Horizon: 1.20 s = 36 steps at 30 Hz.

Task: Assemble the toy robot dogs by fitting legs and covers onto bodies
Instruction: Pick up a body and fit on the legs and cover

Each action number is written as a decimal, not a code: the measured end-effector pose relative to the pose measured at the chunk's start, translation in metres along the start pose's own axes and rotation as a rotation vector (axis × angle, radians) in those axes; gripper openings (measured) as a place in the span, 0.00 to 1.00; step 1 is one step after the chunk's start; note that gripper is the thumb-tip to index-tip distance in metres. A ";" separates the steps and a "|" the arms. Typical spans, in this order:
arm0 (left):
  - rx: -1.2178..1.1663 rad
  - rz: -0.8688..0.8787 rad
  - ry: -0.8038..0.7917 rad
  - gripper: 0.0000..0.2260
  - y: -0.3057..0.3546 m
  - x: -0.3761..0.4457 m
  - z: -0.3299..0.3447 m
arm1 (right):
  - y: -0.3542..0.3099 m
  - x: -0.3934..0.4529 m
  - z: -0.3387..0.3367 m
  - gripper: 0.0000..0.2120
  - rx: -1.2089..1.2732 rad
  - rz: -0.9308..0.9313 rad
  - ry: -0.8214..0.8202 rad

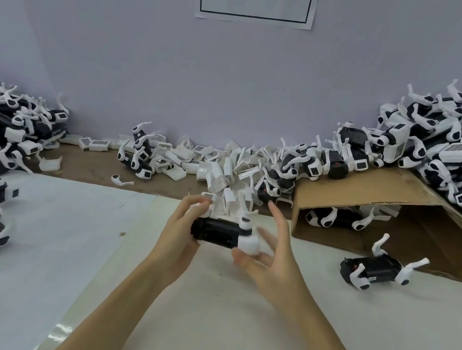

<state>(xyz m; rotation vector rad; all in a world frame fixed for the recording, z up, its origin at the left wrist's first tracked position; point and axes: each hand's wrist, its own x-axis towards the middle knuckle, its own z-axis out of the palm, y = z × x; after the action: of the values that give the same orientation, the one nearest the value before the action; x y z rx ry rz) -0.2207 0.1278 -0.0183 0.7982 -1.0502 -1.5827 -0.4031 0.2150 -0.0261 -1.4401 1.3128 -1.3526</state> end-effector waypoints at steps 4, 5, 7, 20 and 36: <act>0.034 0.084 0.011 0.18 -0.003 -0.005 0.006 | -0.001 0.004 0.008 0.48 0.393 0.377 0.134; 0.019 0.112 0.000 0.21 -0.003 -0.006 0.009 | -0.001 0.004 0.004 0.44 0.472 0.409 0.128; 0.014 0.141 -0.023 0.24 -0.002 -0.007 0.011 | -0.002 0.003 -0.003 0.35 0.558 0.400 0.053; -0.123 0.017 -0.266 0.25 -0.007 -0.022 0.030 | -0.013 0.004 -0.003 0.30 0.763 0.166 0.123; 0.367 0.040 -0.181 0.08 -0.016 -0.021 0.022 | -0.001 -0.002 0.019 0.28 0.190 -0.109 0.019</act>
<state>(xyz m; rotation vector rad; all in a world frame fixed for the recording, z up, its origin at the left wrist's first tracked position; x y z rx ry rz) -0.2413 0.1549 -0.0242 0.8805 -1.5077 -1.4679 -0.3837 0.2144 -0.0284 -1.3873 1.0979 -1.5224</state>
